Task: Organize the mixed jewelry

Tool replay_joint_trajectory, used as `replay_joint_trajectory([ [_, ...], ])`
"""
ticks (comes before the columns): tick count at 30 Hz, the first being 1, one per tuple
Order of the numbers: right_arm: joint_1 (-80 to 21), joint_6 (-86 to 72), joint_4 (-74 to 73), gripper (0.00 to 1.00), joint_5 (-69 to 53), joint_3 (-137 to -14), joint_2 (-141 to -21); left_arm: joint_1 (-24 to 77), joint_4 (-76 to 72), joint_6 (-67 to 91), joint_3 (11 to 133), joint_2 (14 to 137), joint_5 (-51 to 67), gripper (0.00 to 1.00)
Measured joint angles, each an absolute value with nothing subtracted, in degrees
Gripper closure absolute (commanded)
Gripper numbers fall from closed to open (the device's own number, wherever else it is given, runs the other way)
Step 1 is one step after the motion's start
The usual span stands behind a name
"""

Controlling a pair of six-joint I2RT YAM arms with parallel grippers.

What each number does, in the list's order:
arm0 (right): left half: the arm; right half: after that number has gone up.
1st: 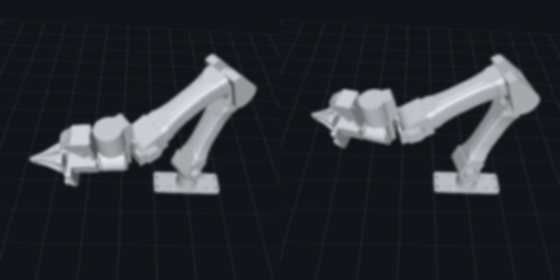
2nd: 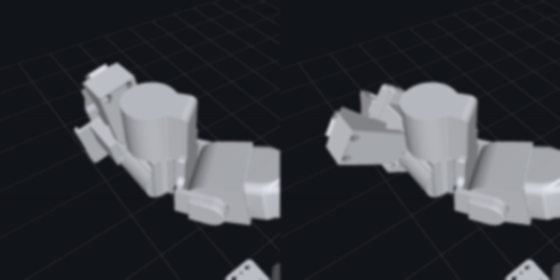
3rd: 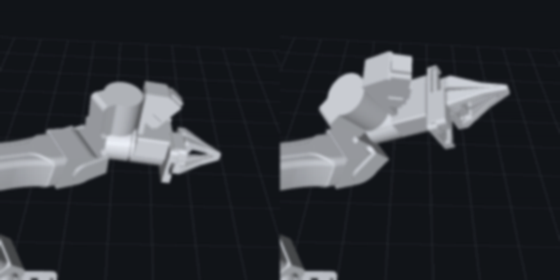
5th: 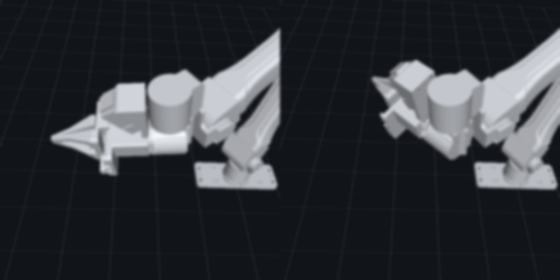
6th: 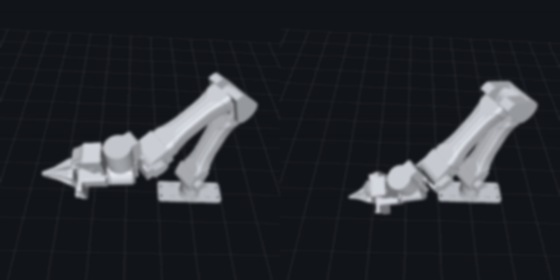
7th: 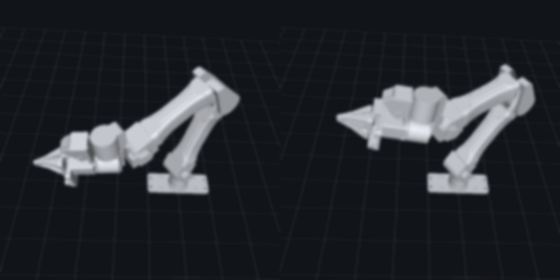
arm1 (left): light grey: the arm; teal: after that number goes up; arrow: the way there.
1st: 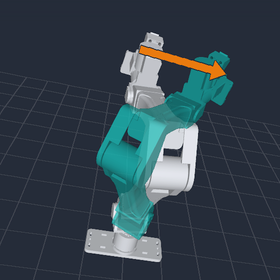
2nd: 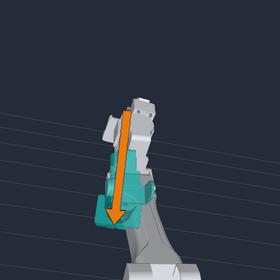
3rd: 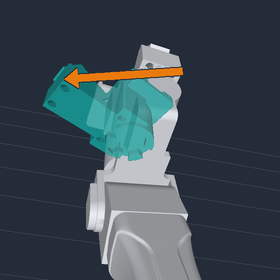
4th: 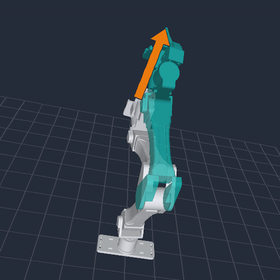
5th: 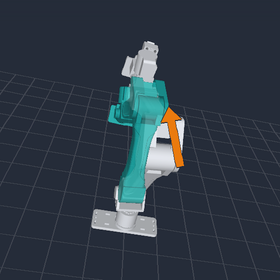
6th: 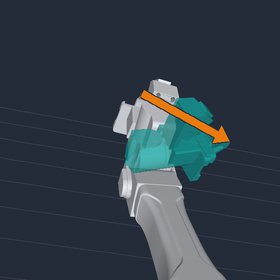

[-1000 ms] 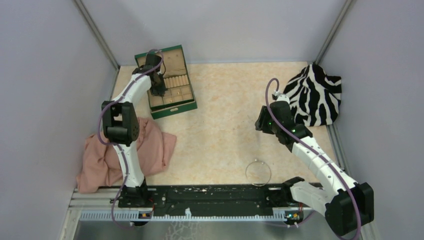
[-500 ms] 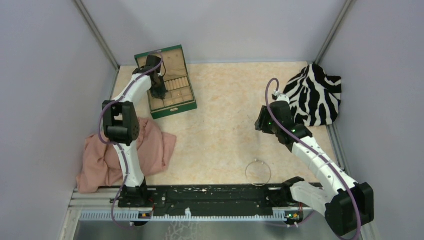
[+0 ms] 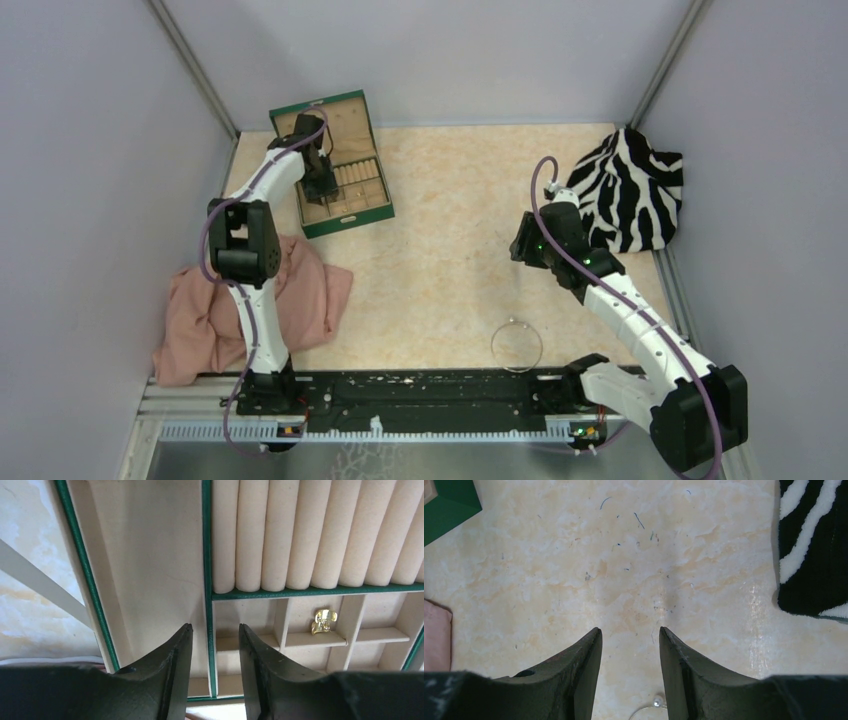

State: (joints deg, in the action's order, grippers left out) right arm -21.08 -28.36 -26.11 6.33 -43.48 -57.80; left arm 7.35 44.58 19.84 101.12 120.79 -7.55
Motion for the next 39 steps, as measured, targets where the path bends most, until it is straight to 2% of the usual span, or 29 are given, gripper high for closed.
replay_joint_trajectory([
  [8,-21.08,-28.36,-26.02,0.54,6.09,-43.48,-58.04,7.38,45.30,19.03,100.36,117.23,-3.70,0.51],
  [14,-21.08,-28.34,-25.17,0.54,5.72,-43.48,-59.37,7.16,39.31,17.39,89.89,100.53,-9.80,0.23],
  [19,-21.08,-28.32,-24.71,0.54,4.99,-43.48,-60.18,4.64,27.46,13.15,76.44,92.18,-12.62,0.25],
  [21,-21.08,-28.32,-24.67,0.54,4.84,-43.48,-60.18,3.33,25.02,12.21,72.07,92.77,-12.53,0.27],
  [25,-21.08,-28.32,-24.53,0.54,4.82,-43.48,-60.18,0.25,24.38,12.64,71.40,98.45,-8.86,0.30],
  [26,-21.08,-28.32,-24.53,0.54,4.82,-43.48,-60.18,-0.62,24.25,12.88,71.46,99.85,-7.88,0.31],
  [31,-21.08,-28.36,-24.16,0.54,4.84,-42.78,-59.66,-2.76,23.14,13.80,71.44,102.24,-5.48,0.48],
  [35,-21.08,-28.36,-24.01,0.54,4.84,-42.04,-59.20,-2.66,21.78,13.87,71.53,102.65,-4.47,0.64],
  [39,-21.08,-28.40,-24.01,0.54,4.86,-41.98,-58.96,-2.61,21.50,14.06,72.29,104.18,-1.43,0.91],
])
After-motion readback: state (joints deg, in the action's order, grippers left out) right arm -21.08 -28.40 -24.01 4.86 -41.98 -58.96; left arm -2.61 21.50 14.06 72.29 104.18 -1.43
